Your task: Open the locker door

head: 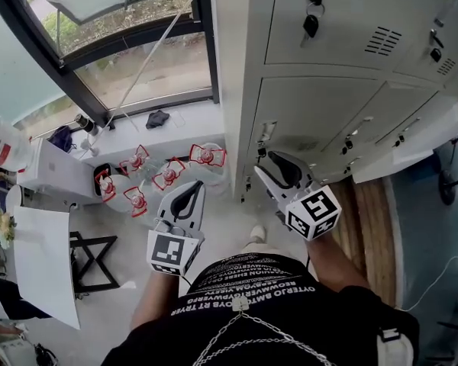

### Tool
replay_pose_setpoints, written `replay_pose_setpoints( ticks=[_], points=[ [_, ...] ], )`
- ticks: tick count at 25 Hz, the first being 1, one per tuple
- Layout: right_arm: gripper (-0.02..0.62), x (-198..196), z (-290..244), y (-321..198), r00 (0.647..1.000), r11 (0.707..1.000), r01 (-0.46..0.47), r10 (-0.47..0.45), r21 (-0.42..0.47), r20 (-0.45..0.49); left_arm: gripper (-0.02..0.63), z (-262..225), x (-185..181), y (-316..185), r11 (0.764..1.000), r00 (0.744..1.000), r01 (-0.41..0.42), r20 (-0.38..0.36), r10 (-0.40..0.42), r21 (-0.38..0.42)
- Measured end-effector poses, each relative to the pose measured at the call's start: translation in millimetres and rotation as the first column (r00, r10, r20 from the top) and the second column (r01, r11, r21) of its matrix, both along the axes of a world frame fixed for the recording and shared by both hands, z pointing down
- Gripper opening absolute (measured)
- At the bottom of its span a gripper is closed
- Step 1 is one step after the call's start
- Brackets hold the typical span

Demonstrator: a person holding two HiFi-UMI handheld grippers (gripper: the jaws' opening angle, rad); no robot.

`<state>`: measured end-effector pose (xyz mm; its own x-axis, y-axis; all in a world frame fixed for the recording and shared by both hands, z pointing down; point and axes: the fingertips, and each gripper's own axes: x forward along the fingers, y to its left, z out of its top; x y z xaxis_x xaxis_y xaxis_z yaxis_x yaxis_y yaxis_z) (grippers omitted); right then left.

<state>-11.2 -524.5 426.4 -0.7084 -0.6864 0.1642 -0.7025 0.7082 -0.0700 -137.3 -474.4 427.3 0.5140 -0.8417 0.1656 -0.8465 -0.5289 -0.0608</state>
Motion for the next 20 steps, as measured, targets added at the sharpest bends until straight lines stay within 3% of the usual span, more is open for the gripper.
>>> replay_pose_setpoints(
  ticks=[7, 20],
  points=[
    [0.177, -3, 6, -39, 1.000, 1.000, 0.008, -0.009, -0.017, -0.023, -0.002, 7, 7, -19, 1.000, 1.000, 0.006, 0.007, -0.006, -0.018],
    [0.256, -20, 25, -68, 0.999, 0.996, -0.025, 0.022, -0.086, -0.043, -0.002, 21, -14, -7, 0.995, 0.997, 0.069, 0.047, -0.065, -0.074]
  ],
)
